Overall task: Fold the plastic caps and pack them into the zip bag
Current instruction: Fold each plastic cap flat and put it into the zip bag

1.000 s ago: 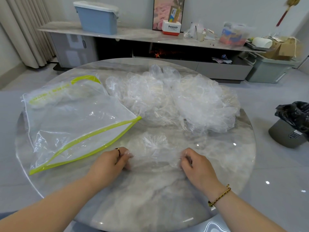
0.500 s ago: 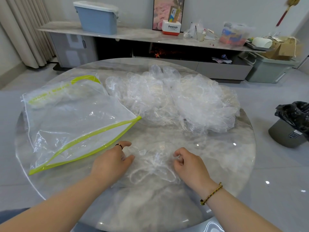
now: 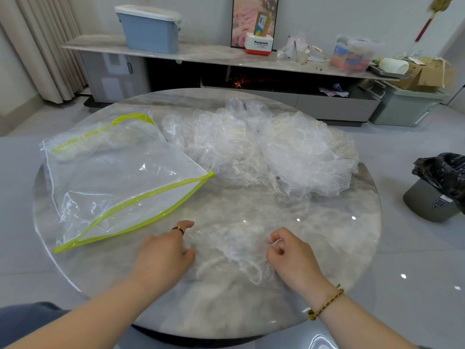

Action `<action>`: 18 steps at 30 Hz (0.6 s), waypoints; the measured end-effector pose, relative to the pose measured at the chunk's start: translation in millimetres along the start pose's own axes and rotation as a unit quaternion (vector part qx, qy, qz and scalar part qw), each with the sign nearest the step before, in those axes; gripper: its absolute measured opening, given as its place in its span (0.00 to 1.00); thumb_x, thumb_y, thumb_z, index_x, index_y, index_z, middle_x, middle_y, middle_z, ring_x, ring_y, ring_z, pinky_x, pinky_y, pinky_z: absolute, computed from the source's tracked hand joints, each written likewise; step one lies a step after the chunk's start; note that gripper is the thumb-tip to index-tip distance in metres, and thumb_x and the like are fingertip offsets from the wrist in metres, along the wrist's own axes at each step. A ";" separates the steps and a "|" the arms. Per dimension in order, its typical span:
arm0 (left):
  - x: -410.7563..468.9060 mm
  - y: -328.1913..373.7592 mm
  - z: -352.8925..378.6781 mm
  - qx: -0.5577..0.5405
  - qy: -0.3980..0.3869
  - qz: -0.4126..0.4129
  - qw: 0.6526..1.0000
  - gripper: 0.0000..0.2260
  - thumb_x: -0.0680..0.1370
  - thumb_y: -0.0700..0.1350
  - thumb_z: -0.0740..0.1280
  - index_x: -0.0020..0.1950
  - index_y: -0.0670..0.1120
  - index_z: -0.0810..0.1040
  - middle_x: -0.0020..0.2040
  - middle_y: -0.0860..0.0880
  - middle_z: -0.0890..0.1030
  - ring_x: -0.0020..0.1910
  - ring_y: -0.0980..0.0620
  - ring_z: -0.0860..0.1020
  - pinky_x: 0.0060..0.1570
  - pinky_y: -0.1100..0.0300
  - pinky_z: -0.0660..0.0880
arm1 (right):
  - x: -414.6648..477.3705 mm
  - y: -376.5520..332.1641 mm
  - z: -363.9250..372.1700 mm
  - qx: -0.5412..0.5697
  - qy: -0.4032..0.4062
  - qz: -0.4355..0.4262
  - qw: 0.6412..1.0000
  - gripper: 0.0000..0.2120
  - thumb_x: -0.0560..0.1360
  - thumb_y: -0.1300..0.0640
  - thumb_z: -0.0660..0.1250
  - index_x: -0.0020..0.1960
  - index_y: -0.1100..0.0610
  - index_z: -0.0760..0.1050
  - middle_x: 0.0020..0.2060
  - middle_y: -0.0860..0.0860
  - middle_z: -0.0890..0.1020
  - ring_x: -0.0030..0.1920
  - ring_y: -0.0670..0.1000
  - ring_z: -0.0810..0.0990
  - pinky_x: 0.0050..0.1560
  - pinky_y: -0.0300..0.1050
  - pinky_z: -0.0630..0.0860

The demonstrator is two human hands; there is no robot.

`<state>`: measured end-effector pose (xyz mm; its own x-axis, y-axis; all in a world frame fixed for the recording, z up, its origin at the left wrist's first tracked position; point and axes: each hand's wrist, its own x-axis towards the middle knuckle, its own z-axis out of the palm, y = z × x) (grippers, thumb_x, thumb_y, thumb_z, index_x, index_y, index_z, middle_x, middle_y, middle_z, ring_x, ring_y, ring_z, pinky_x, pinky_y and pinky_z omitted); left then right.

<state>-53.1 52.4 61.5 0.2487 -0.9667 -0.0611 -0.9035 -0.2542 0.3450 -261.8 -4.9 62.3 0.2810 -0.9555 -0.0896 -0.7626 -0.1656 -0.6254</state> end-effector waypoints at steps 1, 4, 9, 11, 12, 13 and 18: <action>-1.5 3.7 0.5 0.059 0.004 0.000 0.998 0.25 0.78 0.48 0.57 0.74 0.50 0.54 0.41 0.56 0.77 0.54 0.53 0.76 0.49 0.62 0.64 | -0.6 -0.6 1.2 -0.059 0.005 -0.013 0.998 0.07 0.76 0.61 0.58 0.45 0.49 0.66 0.23 0.45 0.70 0.31 0.44 0.70 0.51 0.37 0.66; -6.0 6.5 0.4 0.087 0.142 0.060 0.984 0.26 0.70 0.46 0.55 0.69 0.45 0.66 0.51 0.48 0.80 0.51 0.50 0.75 0.52 0.59 0.68 | -2.0 -5.6 4.3 -0.192 0.019 -0.059 0.979 0.12 0.77 0.57 0.55 0.59 0.51 0.66 0.29 0.42 0.67 0.39 0.47 0.69 0.50 0.38 0.58; -15.6 23.8 18.1 0.061 0.154 0.328 0.930 0.17 0.80 0.45 0.49 0.60 0.49 0.74 0.61 0.47 0.78 0.62 0.50 0.69 0.66 0.54 0.55 | -5.4 -12.9 9.3 -0.286 0.017 -0.051 0.957 0.24 0.73 0.57 0.61 0.69 0.52 0.62 0.40 0.46 0.74 0.49 0.51 0.74 0.52 0.44 0.59; -7.6 23.2 28.7 0.114 0.062 0.285 0.950 0.27 0.82 0.50 0.40 0.59 0.47 0.79 0.59 0.48 0.79 0.63 0.50 0.70 0.68 0.55 0.50 | -3.1 -7.3 17.5 -0.284 0.121 -0.092 0.947 0.27 0.61 0.59 0.71 0.60 0.55 0.74 0.41 0.49 0.80 0.45 0.53 0.79 0.51 0.47 0.71; -2.5 21.3 32.7 0.130 0.033 0.266 0.955 0.30 0.82 0.51 0.38 0.58 0.46 0.80 0.58 0.48 0.80 0.62 0.50 0.72 0.68 0.56 0.49 | -1.8 -3.6 22.8 -0.271 0.177 -0.135 0.937 0.22 0.59 0.59 0.69 0.54 0.54 0.77 0.42 0.50 0.81 0.43 0.52 0.80 0.49 0.45 0.74; 0.9 18.4 35.7 0.145 0.005 0.252 0.957 0.32 0.82 0.52 0.37 0.57 0.45 0.80 0.57 0.48 0.81 0.60 0.49 0.76 0.67 0.57 0.49 | -2.2 -3.3 27.4 -0.251 0.199 -0.175 0.931 0.18 0.62 0.57 0.63 0.51 0.53 0.78 0.44 0.51 0.82 0.46 0.52 0.80 0.51 0.45 0.73; 14.8 5.0 46.3 0.167 -0.064 0.209 0.961 0.27 0.80 0.54 0.45 0.55 0.46 0.82 0.55 0.50 0.82 0.54 0.52 0.80 0.65 0.60 0.50 | -4.9 -8.1 47.6 -0.269 0.098 -0.205 0.936 0.21 0.73 0.50 0.50 0.49 0.50 0.82 0.53 0.47 0.82 0.52 0.45 0.81 0.56 0.43 0.73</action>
<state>-70.1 35.4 19.0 -0.1867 -0.9768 -0.1049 -0.9821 0.1828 0.0457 -229.3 12.7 30.8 0.5417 -0.8028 0.2492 -0.8122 -0.5763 -0.0910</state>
